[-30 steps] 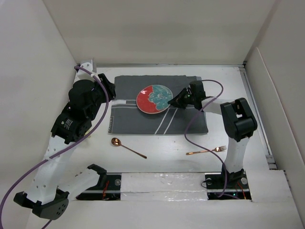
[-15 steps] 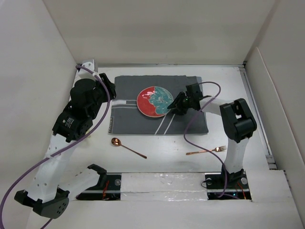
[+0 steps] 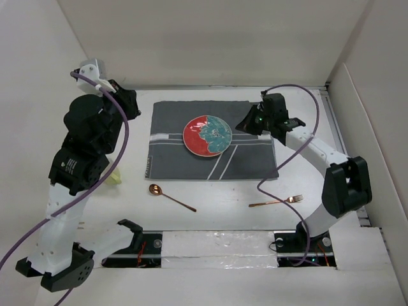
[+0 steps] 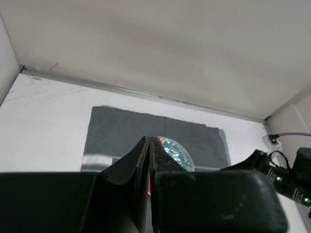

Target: Set the dinner table for one person

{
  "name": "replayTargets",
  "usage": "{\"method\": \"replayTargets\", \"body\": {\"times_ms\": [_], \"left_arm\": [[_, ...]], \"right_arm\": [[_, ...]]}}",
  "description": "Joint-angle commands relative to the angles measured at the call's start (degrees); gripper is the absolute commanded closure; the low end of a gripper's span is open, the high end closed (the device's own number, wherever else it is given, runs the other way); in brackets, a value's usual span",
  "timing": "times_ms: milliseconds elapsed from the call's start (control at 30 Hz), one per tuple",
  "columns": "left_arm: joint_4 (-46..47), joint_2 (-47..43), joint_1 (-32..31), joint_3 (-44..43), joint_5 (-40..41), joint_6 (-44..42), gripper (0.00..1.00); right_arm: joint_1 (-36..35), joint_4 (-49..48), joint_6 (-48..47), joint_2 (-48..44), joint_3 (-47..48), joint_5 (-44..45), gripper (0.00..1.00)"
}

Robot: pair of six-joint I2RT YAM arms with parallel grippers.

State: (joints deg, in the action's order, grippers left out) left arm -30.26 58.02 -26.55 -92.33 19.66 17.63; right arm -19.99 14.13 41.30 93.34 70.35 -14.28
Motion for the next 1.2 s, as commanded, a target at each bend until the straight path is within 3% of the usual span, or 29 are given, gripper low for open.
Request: {"method": "replayTargets", "body": {"times_ms": [0,133,200,233,300,467,533,600,633,733,833,1100,1167], "left_arm": [[-0.85,-0.27,0.0,-2.85,-0.5,2.23,1.0],[-5.67,-0.71,0.0,-4.51,-1.2,6.71,1.0],[-8.66,-1.06,0.0,-6.27,-2.08,9.96,0.9],[-10.59,-1.68,0.0,-8.98,-4.78,11.97,0.76],[-11.22,-1.86,0.0,-9.87,-6.29,13.39,0.72],[-15.61,-2.56,0.0,-15.32,-7.8,15.5,0.56],[-17.54,-2.3,0.0,-17.51,-7.36,15.68,0.54],[-18.78,-2.21,0.0,-18.32,-7.36,15.68,0.53],[-19.65,-2.12,0.0,-18.67,-7.44,15.42,0.53],[-20.8,-2.03,0.0,-18.23,-7.79,14.37,0.53],[-21.5,-1.6,0.0,-18.58,-7.97,13.14,0.53],[-22.12,-2.38,0.0,-17.0,-8.41,10.68,0.53],[-22.3,-2.47,0.0,-16.91,-8.41,10.41,0.53]], "right_arm": [[-3.55,-3.66,-8.07,-2.98,0.31,-7.5,1.0],[-12.69,-5.51,-11.76,-1.06,4.69,-7.52,1.0],[-18.21,-6.39,-12.64,2.0,7.07,-6.55,1.0],[-21.2,-7.35,-12.82,4.81,11.7,-7.59,1.0],[-23.84,-8.23,-12.82,8.14,13.57,-8.91,1.0],[-32.56,-7.81,-15.36,18.26,28.83,-10.42,1.0],[-36.15,-5.88,-16.95,21.78,33.69,-9.45,0.97],[-38.27,-3.25,-18.52,27.4,41.42,-8.75,0.87],[-39.24,-2.28,-19.06,29.25,43.97,-7.53,0.68],[-42.58,2.29,-20.9,37.07,55.04,-5.85,0.38],[-44.26,5.29,-21.79,43.93,64.19,-4.0,0.24],[-46.02,4.34,-21.7,55.87,75.27,-2.77,0.07],[-46.02,4.33,-21.61,56.77,77.03,-2.07,0.07]]}}
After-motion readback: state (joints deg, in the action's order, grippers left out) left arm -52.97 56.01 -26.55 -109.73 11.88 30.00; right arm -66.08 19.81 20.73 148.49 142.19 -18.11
